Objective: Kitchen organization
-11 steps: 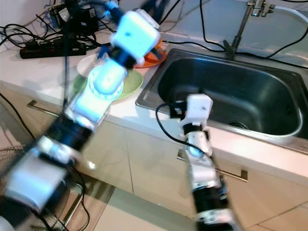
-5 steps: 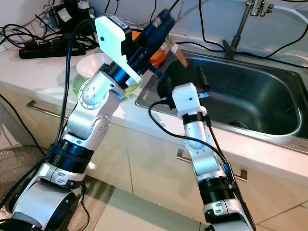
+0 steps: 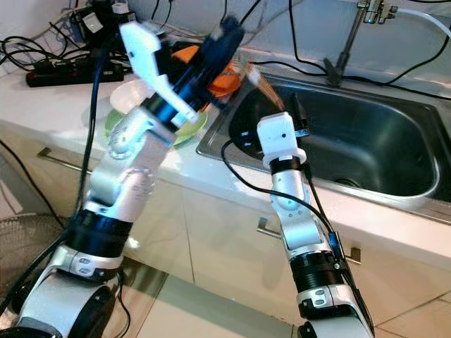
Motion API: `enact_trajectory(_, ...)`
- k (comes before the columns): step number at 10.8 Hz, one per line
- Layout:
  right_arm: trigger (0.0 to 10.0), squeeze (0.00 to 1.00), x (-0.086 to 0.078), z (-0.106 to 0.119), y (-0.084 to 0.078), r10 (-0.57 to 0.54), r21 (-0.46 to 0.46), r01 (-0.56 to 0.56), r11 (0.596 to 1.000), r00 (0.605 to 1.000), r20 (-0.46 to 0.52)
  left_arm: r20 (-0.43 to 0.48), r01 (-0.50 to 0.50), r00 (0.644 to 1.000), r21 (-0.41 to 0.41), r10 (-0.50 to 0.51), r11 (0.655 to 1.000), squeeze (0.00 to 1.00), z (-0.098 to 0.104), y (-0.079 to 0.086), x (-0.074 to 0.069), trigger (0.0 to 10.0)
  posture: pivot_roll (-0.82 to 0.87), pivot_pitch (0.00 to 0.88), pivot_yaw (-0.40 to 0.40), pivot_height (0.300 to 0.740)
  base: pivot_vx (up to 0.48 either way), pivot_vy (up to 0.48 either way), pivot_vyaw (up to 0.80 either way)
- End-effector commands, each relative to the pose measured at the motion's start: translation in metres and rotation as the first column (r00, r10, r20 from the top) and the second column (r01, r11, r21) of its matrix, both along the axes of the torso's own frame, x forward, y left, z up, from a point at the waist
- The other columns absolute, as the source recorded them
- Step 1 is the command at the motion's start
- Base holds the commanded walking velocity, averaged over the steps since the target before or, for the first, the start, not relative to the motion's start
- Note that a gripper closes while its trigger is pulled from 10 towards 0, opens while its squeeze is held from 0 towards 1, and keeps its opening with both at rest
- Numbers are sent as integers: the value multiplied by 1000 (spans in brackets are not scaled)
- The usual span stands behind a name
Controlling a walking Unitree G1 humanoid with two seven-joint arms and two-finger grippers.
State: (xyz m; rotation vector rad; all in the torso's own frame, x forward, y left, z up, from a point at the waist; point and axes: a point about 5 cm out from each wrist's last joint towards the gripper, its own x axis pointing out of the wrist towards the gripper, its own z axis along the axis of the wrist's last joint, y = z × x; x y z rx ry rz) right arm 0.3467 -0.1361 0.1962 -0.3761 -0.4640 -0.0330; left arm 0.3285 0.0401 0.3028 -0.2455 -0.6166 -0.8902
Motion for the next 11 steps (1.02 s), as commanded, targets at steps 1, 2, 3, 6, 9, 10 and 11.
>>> enact_trajectory(1, 0, 0, 1, 10, -1, -6, 18, 6, 1000, 1000, 29, -4, 34, 999, -9, -34, 999, 0, 0, 1, -3, 10000, 38, 28, 27, 740, 0, 0, 0)
enact_trajectory(2, 0, 0, 1, 11, 1, 3, 22, -4, 1000, 1000, 30, -36, 73, 997, -25, -74, 997, 0, -3, 4, -2, 10000, 39, 28, 27, 740, 0, 0, 0)
enact_trajectory(3, 0, 0, 1, 11, 2, 9, 24, -9, 1000, 1000, 29, -39, 82, 996, -23, -83, 996, 0, -3, 5, -2, 10000, 42, 27, 26, 740, 0, 0, 0)
enact_trajectory(6, 0, 0, 1, 11, 6, 20, 26, -21, 999, 999, 30, -31, 102, 994, -1, -102, 995, 0, -4, 4, -6, 10000, 45, 25, 25, 740, 0, 0, 0)
enact_trajectory(9, 0, 0, 1, 10, 8, 25, 27, -26, 999, 999, 28, -29, 100, 995, 27, -99, 995, 0, -6, 2, -7, 10000, 47, 16, 25, 740, 0, 0, 0)
enact_trajectory(10, 0, 0, 1, 10, 9, 25, 30, -26, 999, 999, 26, -29, 88, 996, 42, -87, 995, 0, -7, 2, -7, 10000, 48, 15, 25, 740, 0, 0, 0)
enact_trajectory(11, 0, 0, 1, 10, 10, 27, 32, -28, 999, 999, 26, -29, 74, 997, 52, -73, 996, 0, -8, 2, -6, 10000, 48, 11, 27, 740, 0, 0, 0)
